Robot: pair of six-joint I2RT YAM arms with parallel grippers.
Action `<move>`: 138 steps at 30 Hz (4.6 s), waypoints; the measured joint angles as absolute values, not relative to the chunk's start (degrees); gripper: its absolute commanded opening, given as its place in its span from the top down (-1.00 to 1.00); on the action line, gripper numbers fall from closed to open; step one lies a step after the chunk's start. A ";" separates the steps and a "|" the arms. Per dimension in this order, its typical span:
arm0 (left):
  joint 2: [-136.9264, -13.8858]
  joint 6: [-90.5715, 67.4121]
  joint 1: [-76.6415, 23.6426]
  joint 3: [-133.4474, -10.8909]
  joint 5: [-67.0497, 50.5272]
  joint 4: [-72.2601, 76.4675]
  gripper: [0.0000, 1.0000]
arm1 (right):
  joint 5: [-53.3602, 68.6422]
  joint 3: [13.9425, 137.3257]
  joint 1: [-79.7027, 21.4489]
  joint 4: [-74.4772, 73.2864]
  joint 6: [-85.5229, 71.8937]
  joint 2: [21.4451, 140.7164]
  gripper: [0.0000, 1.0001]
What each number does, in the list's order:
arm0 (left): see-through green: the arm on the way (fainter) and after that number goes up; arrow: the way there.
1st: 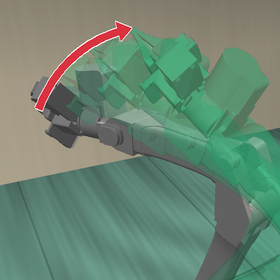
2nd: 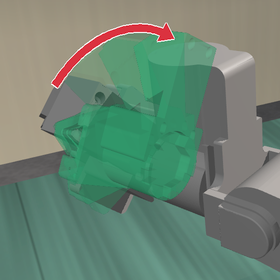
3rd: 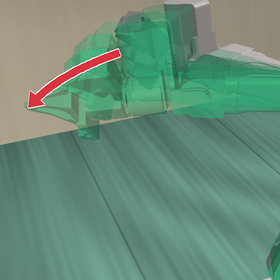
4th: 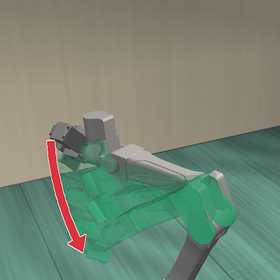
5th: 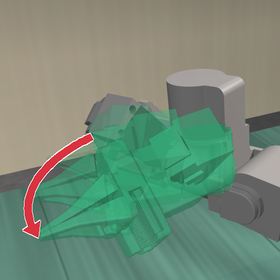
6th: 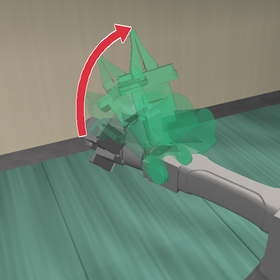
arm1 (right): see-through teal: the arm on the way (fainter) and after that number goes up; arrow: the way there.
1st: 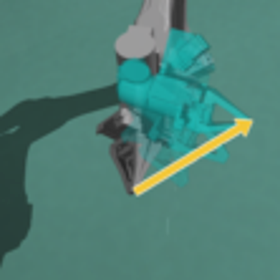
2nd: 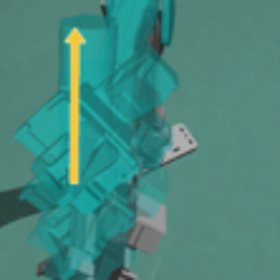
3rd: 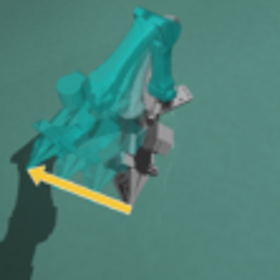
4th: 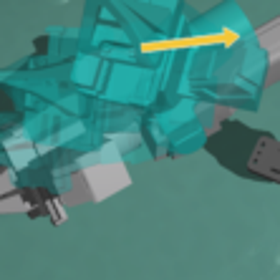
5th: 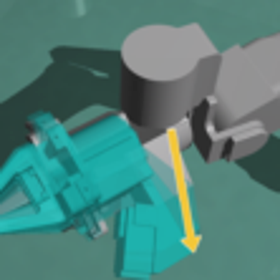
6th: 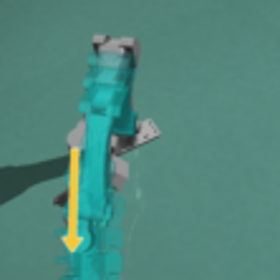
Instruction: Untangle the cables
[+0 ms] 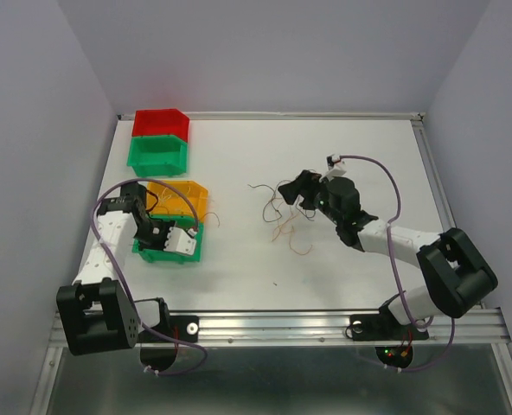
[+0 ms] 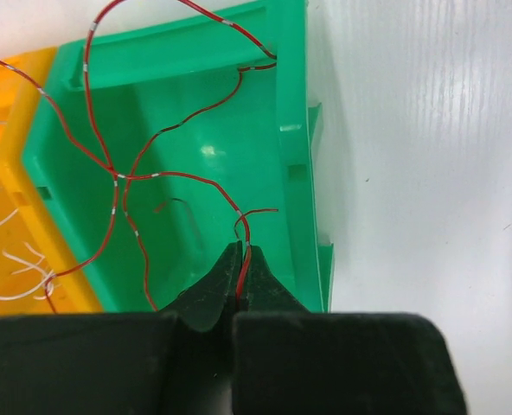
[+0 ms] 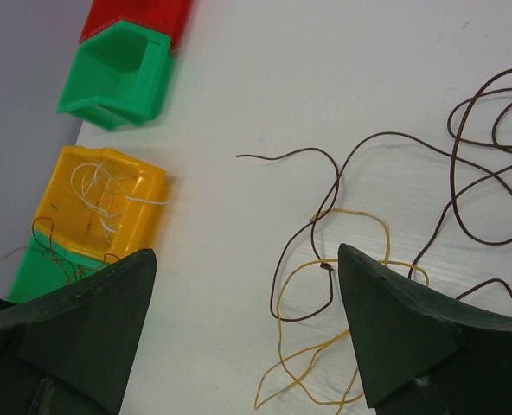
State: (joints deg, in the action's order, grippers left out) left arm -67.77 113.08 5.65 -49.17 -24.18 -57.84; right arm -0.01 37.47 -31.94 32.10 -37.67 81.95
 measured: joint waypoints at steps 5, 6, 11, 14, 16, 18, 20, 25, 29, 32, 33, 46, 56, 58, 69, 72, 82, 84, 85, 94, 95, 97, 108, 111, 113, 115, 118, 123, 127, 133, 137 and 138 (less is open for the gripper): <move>-70.30 113.25 5.63 -49.17 -23.40 -57.21 1.00 | 3.16 37.50 -32.27 32.25 -37.32 85.14 -0.76; -70.61 113.30 5.63 -49.21 -23.35 -57.04 1.00 | 3.66 37.50 -32.38 32.25 -37.26 85.54 -0.75; -74.30 113.40 5.34 -51.09 -23.00 -56.73 0.99 | 5.10 37.76 -33.50 32.40 -36.23 85.86 -0.72; -77.28 113.38 5.04 -52.34 -22.72 -55.77 0.72 | 6.13 38.76 -35.03 33.15 -34.89 86.74 -0.71; -78.63 113.06 4.73 -52.45 -22.33 -54.83 0.66 | 6.94 39.68 -35.97 33.63 -34.26 87.94 -0.70; -79.26 112.22 4.49 -52.45 -22.17 -54.02 0.61 | 7.81 40.38 -36.84 33.93 -33.80 89.25 -0.70; -79.40 111.61 4.40 -52.49 -22.20 -53.08 0.57 | 8.80 40.56 -37.43 34.06 -33.36 90.24 -0.69; -78.61 110.34 4.21 -52.60 -22.15 -51.18 0.37 | 11.35 40.97 -38.48 35.00 -32.45 92.49 -0.69; -75.40 109.97 4.21 -52.60 -21.91 -50.57 0.27 | 13.58 43.13 -39.99 35.73 -31.48 95.24 -0.69; -72.71 109.84 4.21 -52.60 -21.63 -50.54 0.18 | 15.92 44.71 -41.50 37.43 -31.11 97.47 -0.69; -72.12 109.69 4.21 -52.60 -21.39 -50.54 0.11 | 16.47 44.97 -41.78 37.82 -31.05 97.95 -0.69; -71.40 106.78 4.21 -52.71 -17.56 -50.61 -0.97 | 19.29 45.52 -42.59 39.24 -31.03 100.36 -0.69; -70.22 104.40 4.21 -55.90 -17.23 -49.91 -0.98 | 19.90 46.15 -42.94 39.55 -30.98 100.99 -0.69; -68.95 104.03 4.21 -55.92 -17.26 -49.39 -0.98 | 19.90 46.15 -42.96 39.55 -30.85 100.99 -0.69; -62.85 101.08 4.21 -55.99 -17.10 -48.82 -0.98 | 19.97 46.15 -43.09 39.55 -30.83 100.99 -0.69; -61.60 96.55 4.23 -56.03 -16.99 -46.09 -0.91 | 19.97 46.15 -43.22 39.55 -30.83 100.99 -0.69; -59.42 66.70 9.43 -56.49 -18.26 -35.94 -0.52 | 19.94 46.15 -43.22 39.53 -30.74 100.77 -0.68; -56.77 61.21 11.77 -55.94 -19.09 -33.87 -0.11 | 19.94 46.15 -43.22 39.51 -30.76 100.53 -0.68; -54.72 58.02 12.71 -55.13 -18.92 -32.10 0.09 | 19.94 46.13 -43.22 39.53 -30.76 100.31 -0.68; -50.33 42.39 19.94 -45.39 -16.34 -19.46 -0.26 | 19.97 46.13 -43.22 39.55 -30.83 98.39 -0.68; -50.59 41.74 21.34 -44.60 -16.45 -18.98 -0.22 | 19.97 46.13 -43.22 39.55 -30.83 98.21 -0.68; -50.89 40.36 25.91 -42.74 -18.26 -17.74 -0.08 | 19.97 46.13 -43.22 39.57 -30.83 97.84 -0.68; -59.33 38.41 37.45 -42.09 -30.20 -17.58 -0.31 | 18.90 46.09 -43.22 39.48 -30.39 95.55 -0.69; -59.79 38.00 37.50 -42.09 -30.39 -17.30 -0.31 | 18.48 46.06 -43.22 39.51 -30.17 94.56 -0.69; -60.53 37.89 37.50 -42.00 -30.26 -17.26 -0.31 | 18.37 46.06 -43.22 39.55 -30.17 93.80 -0.69; -61.19 37.80 37.52 -41.56 -29.65 -16.93 -0.31 | 18.37 46.06 -43.22 39.55 -30.17 93.34 -0.69; -61.95 37.80 37.52 -40.38 -28.27 -16.91 -0.29 | 18.26 46.04 -43.22 39.55 -30.17 92.64 -0.69; -62.02 37.85 37.50 -38.24 -25.10 -16.05 -0.19 | 18.22 46.02 -43.22 39.53 -30.17 91.70 -0.70; -62.00 38.13 37.52 -37.08 -23.33 -15.79 0.08 | 18.20 45.98 -43.22 39.53 -30.17 91.11 -0.70; -63.92 39.70 37.60 -37.08 -23.55 -15.92 0.65 | 18.15 45.91 -43.22 39.53 -30.17 91.00 -0.70; -66.81 40.86 37.60 -37.08 -24.14 -16.82 0.89 | 17.96 45.91 -43.22 39.48 -30.17 90.94 -0.70; -67.22 41.12 37.60 -37.08 -24.29 -17.21 1.00 | 17.96 45.91 -43.22 39.51 -30.17 90.83 -0.70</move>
State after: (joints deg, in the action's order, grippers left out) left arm -67.22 41.12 37.60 -37.08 -24.29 -17.21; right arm 17.96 45.91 -43.22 39.51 -30.17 90.83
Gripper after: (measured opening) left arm 0.119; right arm 0.848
